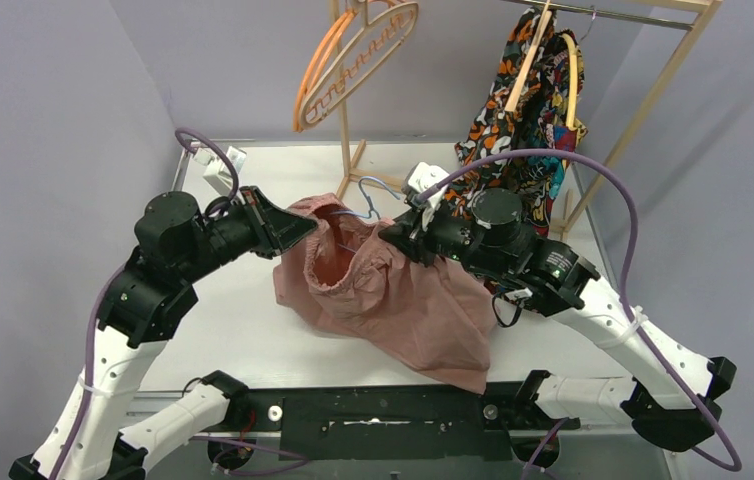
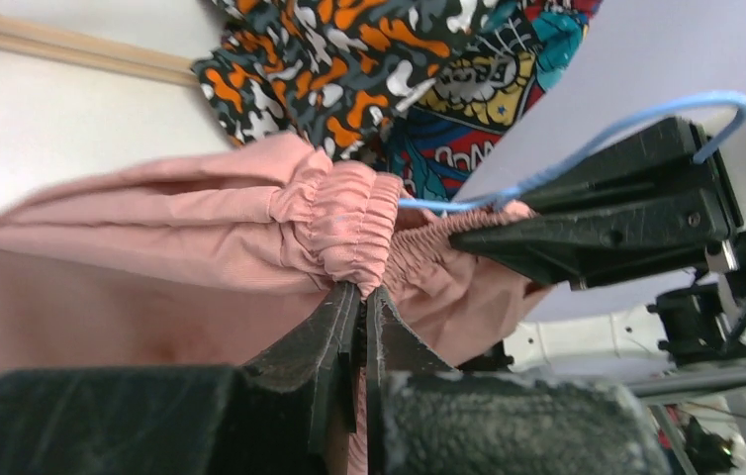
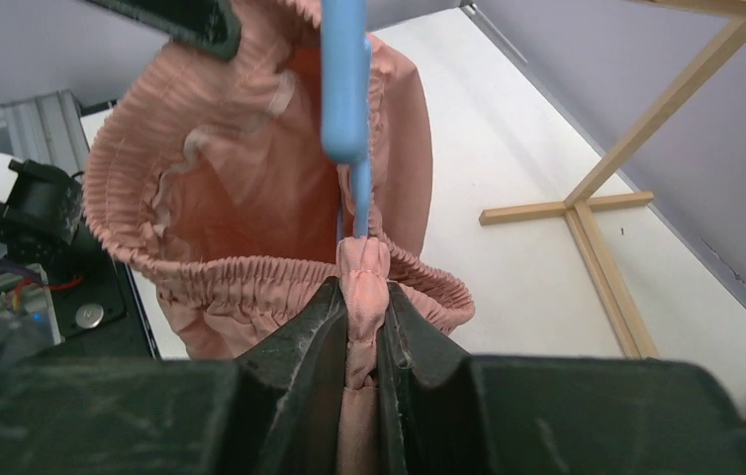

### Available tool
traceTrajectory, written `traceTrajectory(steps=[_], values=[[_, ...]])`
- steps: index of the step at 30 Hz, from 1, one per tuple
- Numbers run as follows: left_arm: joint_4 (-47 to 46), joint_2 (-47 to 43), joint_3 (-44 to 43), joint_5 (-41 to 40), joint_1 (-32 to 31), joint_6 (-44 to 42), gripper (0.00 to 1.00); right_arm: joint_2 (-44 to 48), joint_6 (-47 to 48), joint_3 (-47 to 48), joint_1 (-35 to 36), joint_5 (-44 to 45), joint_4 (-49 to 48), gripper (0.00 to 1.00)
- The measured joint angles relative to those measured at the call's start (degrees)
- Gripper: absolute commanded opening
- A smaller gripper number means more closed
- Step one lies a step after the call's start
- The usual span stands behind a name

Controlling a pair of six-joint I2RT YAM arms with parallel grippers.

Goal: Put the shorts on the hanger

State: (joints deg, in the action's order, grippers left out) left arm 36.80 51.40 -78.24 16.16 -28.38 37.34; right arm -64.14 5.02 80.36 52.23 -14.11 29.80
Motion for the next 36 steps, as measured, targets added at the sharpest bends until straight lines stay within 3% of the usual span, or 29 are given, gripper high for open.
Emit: traceTrajectory(steps=[2,7,10,17,23,31,36], values=[[-1.99,-0.94,2.64,2.21,0.0,1.31,0.06,0.09,-1.29,-1.77,0.02,0.44,-3.74,0.0],[-6.69,-2.16,9.07,6.71,0.02,4.11,0.31,1.14,-3.69,-8.22,0.0,0.07,-11.06,0.0],[-8.61,-2.89,11.08,8.9,0.02,4.13,0.38,1.9,-4.55,-11.37,0.0,-0.79,-13.38,0.0],[-13.99,-8.04,11.8,10.64,0.02,-0.83,0.41,4.42,-5.7,-15.69,0.0,-4.68,-16.37,0.0],[-16.83,-11.26,11.85,13.68,0.0,-11.34,0.43,4.74,-5.75,-15.78,0.0,-10.45,-18.16,0.0],[-12.87,-9.2,10.32,19.12,0.0,-26.97,0.46,4.02,-5.77,-15.78,0.04,-17.03,-19.34,0.0],[-9.64,-7.74,9.99,20.83,0.0,-32.3,0.46,2.73,-5.75,-15.52,0.48,-20.81,-19.47,0.0]])
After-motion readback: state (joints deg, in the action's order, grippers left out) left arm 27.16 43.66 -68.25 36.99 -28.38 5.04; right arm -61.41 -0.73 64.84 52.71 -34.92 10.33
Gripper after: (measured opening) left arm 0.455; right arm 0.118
